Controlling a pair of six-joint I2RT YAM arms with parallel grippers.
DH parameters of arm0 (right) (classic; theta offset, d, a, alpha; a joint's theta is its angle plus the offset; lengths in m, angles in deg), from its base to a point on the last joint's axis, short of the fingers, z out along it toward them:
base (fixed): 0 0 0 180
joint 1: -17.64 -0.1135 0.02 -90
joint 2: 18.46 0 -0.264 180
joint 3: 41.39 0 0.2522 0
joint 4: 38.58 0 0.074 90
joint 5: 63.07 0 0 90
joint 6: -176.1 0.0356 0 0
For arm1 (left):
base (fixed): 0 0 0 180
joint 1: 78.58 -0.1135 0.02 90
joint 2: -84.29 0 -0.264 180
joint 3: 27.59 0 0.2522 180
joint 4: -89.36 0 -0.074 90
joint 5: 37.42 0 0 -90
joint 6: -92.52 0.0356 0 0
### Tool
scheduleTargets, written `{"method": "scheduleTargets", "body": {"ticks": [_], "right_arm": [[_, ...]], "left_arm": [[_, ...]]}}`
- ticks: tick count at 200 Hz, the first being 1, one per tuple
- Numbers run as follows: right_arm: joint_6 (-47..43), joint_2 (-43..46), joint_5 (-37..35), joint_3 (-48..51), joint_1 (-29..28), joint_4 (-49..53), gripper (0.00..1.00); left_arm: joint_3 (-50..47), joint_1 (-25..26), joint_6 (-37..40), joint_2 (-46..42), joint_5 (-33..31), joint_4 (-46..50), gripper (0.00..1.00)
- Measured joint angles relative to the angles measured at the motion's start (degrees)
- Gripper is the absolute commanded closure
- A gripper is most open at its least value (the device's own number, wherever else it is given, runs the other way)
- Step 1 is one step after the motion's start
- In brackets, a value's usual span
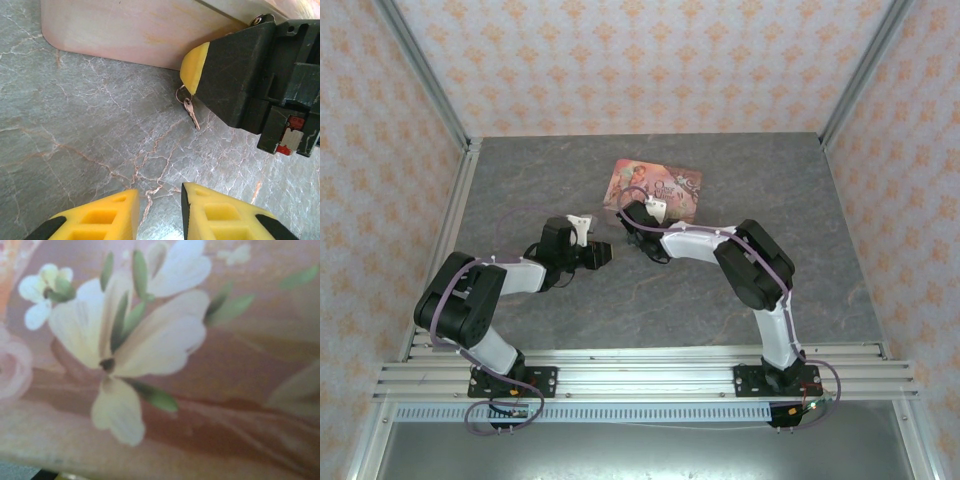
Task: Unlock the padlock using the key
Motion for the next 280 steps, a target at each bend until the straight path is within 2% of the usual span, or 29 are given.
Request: {"method": "scheduleTargets", "body": {"ticks": [42,133,188,238,280], "right_arm": [[-2.1,1.4,4.7,0.8,0.6,-0.4,1.0],[0.1,6.8,21.1,1.0,3.5,4.3,1.0],[2.4,8.2,28.0,1.1,4.5,4.7,1.0],[3.8,9.2,31.7,1.2,5.1,5.2,1.0],[4.7,9.5,33.0,1.2,5.5,5.5,1.0]], "left_arm": [[-1.4,0.0,1.1,-1.1,1.8,-0.1,0.63],[-5.4,0.0,-2.1,-3.8,5.8,-14.8,0.62],[-7.0,0.0,-5.7,1.5,8.0,-27.9,0.63],[-7.1,0.0,-8.7,8.2,10.7,-36.2,0.71],[-7.1,0.0,-10.2,10.1,12.1,-41.2,0.69]]}}
